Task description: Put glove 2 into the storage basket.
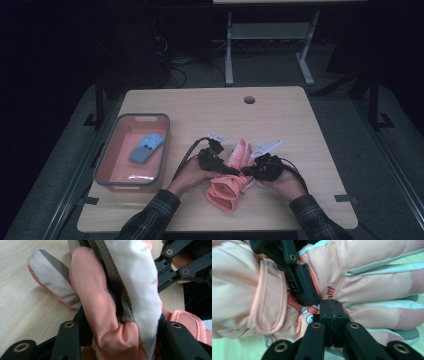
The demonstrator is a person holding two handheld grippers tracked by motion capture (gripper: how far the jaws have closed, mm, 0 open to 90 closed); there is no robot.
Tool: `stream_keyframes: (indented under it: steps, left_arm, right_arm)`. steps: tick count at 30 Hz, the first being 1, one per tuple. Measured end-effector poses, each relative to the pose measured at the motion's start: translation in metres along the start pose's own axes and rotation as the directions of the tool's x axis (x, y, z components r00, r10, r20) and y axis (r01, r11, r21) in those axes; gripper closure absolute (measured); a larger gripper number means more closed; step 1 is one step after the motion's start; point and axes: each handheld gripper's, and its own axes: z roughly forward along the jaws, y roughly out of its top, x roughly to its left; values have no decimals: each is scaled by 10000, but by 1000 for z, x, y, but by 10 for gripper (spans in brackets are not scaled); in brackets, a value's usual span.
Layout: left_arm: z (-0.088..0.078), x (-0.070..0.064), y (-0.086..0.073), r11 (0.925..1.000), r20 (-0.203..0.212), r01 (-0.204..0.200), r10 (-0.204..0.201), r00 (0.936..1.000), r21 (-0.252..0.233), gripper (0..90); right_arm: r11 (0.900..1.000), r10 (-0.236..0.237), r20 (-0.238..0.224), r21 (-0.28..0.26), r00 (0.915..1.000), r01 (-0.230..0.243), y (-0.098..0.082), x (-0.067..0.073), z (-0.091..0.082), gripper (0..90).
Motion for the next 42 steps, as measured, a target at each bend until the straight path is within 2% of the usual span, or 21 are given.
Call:
stream_keyframes:
  steps: [4,9,13,17,21,22,24,26,30,35,38,42]
  left_arm:
    - [-1,-1,0,9999,-51,44,-45,10000,-100,560]
    - [-5,-5,3,9999,-15,-38,38,10000,-125,577]
    - [-9,-9,6,9996,-157,-262,260,9995,-86,588]
    - [-16,-15,9,9994,-390,-301,293,9988,-182,594]
    - [-26,-21,11,9983,-636,-543,529,9966,-204,595]
    - [-27,-22,11,9981,-717,-577,559,9959,-233,595]
    - [-30,-22,12,9974,-819,-682,662,9944,-217,594]
    - [-34,-24,13,9974,-956,-663,633,9934,-283,595]
    - [-41,-26,14,9966,-1057,-620,560,9928,-541,595]
    - [-53,-30,16,9955,-1207,-643,556,9911,-689,594]
    - [-61,-32,17,9943,-1329,-656,540,9897,-839,593]
    - [-72,-34,19,9930,-1579,-689,532,9860,-956,592]
  right_arm:
    - [9999,-22,-69,-160,10000,21,0,1,-5,828]
    - [9974,27,1,-722,10000,-26,-4,-1,-24,703]
    - [9930,428,332,-1113,9985,-389,-14,-7,-39,570]
    - [9887,809,747,-1320,9939,-706,-27,-17,-44,442]
    - [9846,1340,1371,-1307,9815,-1161,-41,-28,-41,319]
    - [9841,1539,1702,-1145,9733,-1356,-44,-32,-38,290]
    - [9844,1671,2124,-903,9628,-1510,-47,-37,-34,258]
    - [9823,1860,2555,-679,9487,-1743,-52,-43,-29,220]
    - [9821,1873,2803,-708,9414,-1743,-56,-48,-27,177]
    - [9862,1657,2952,-443,9410,-1597,-60,-50,-19,136]
    - [9867,1626,2901,-555,9431,-1531,-61,-49,-19,136]
    - [9851,1650,2834,-941,9447,-1439,-65,-50,-16,84]
